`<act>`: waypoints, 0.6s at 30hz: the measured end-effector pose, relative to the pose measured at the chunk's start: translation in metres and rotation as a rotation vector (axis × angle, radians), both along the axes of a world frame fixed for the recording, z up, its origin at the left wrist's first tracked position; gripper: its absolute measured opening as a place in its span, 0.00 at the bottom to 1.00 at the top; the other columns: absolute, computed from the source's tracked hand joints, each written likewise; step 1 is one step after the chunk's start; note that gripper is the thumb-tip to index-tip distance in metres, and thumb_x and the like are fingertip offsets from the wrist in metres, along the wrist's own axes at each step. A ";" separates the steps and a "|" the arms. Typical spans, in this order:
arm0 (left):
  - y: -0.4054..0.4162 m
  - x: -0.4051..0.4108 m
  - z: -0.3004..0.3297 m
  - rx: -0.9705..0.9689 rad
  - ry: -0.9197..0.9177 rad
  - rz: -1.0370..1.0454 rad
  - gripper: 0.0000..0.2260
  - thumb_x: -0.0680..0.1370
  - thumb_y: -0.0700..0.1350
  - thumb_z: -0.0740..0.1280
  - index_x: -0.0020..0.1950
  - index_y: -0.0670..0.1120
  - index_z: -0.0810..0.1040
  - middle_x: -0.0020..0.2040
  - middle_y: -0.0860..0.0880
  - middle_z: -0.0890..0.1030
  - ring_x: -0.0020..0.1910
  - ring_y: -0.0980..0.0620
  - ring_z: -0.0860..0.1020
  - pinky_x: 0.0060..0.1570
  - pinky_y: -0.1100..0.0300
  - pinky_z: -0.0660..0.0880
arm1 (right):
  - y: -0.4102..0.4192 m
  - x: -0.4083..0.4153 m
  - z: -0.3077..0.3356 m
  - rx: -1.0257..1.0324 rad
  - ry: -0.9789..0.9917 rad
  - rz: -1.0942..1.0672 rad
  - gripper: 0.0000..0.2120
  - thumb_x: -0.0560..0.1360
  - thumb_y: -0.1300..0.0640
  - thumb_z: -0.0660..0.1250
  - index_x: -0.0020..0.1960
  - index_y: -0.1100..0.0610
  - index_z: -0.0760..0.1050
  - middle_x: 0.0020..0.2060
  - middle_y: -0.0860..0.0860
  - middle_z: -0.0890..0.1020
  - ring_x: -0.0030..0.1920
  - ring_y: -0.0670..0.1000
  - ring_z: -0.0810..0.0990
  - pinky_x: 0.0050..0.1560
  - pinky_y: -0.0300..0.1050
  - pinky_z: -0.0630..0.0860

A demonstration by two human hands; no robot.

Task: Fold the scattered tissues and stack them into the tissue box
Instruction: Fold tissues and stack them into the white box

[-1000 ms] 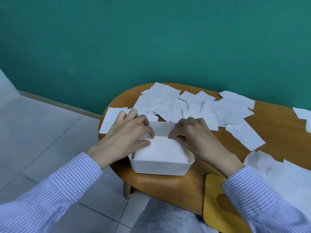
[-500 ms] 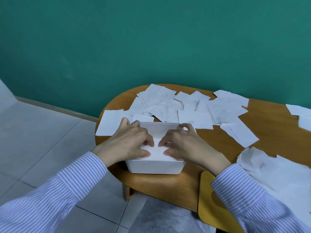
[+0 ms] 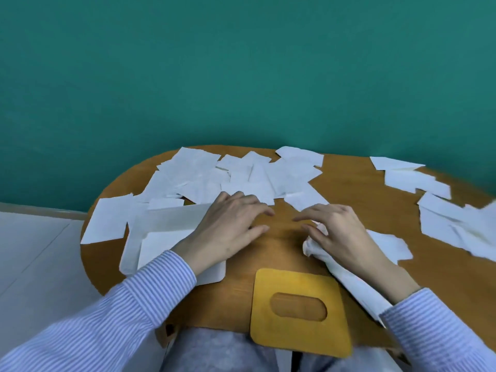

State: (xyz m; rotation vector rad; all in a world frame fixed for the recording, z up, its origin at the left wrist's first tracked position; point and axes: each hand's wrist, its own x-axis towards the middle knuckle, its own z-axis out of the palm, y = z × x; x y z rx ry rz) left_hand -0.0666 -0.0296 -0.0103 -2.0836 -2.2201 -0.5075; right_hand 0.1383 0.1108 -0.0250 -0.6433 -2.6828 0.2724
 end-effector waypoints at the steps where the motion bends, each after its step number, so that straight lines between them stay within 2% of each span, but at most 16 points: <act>1: 0.010 0.010 -0.003 -0.005 -0.010 -0.031 0.15 0.82 0.58 0.61 0.67 0.59 0.75 0.63 0.58 0.77 0.61 0.56 0.71 0.59 0.57 0.62 | 0.008 0.015 -0.005 -0.028 0.015 -0.027 0.09 0.78 0.57 0.67 0.55 0.45 0.81 0.51 0.40 0.83 0.52 0.45 0.80 0.54 0.48 0.74; 3: 0.029 0.032 -0.012 -0.019 -0.027 -0.089 0.15 0.82 0.58 0.61 0.67 0.58 0.75 0.62 0.58 0.78 0.61 0.55 0.72 0.59 0.57 0.64 | 0.024 0.043 -0.017 -0.068 0.020 -0.085 0.11 0.78 0.61 0.67 0.55 0.48 0.82 0.53 0.42 0.84 0.53 0.46 0.81 0.53 0.49 0.77; 6: 0.054 0.065 -0.029 -0.091 -0.040 -0.162 0.15 0.82 0.57 0.61 0.67 0.58 0.76 0.64 0.58 0.77 0.62 0.54 0.72 0.60 0.54 0.65 | 0.040 0.073 -0.036 -0.154 -0.088 -0.111 0.17 0.78 0.65 0.65 0.60 0.48 0.81 0.59 0.43 0.82 0.60 0.46 0.80 0.57 0.40 0.75; 8: 0.066 0.081 -0.042 -0.158 -0.037 -0.207 0.16 0.83 0.57 0.60 0.69 0.57 0.75 0.67 0.59 0.76 0.63 0.54 0.71 0.60 0.52 0.65 | 0.046 0.087 -0.049 -0.197 -0.176 -0.101 0.18 0.80 0.64 0.63 0.64 0.47 0.79 0.64 0.42 0.79 0.65 0.45 0.76 0.63 0.38 0.71; 11: 0.079 0.091 -0.064 -0.235 -0.003 -0.237 0.17 0.83 0.57 0.60 0.71 0.57 0.73 0.71 0.60 0.73 0.67 0.55 0.70 0.61 0.52 0.64 | 0.050 0.101 -0.066 -0.200 -0.242 -0.088 0.17 0.81 0.60 0.61 0.68 0.48 0.76 0.69 0.43 0.74 0.69 0.46 0.72 0.67 0.42 0.69; 13: 0.084 0.091 -0.074 -0.263 0.019 -0.225 0.17 0.83 0.57 0.60 0.72 0.57 0.73 0.73 0.61 0.71 0.69 0.55 0.69 0.61 0.53 0.63 | 0.051 0.107 -0.070 -0.183 -0.244 -0.092 0.16 0.82 0.58 0.61 0.67 0.48 0.76 0.69 0.44 0.74 0.68 0.47 0.72 0.65 0.43 0.70; 18: 0.092 0.081 -0.080 -0.241 0.053 -0.186 0.17 0.84 0.57 0.57 0.71 0.58 0.73 0.76 0.61 0.68 0.73 0.57 0.66 0.61 0.54 0.62 | 0.052 0.116 -0.067 -0.197 -0.202 -0.085 0.12 0.81 0.56 0.64 0.60 0.48 0.81 0.60 0.44 0.79 0.60 0.47 0.76 0.59 0.41 0.71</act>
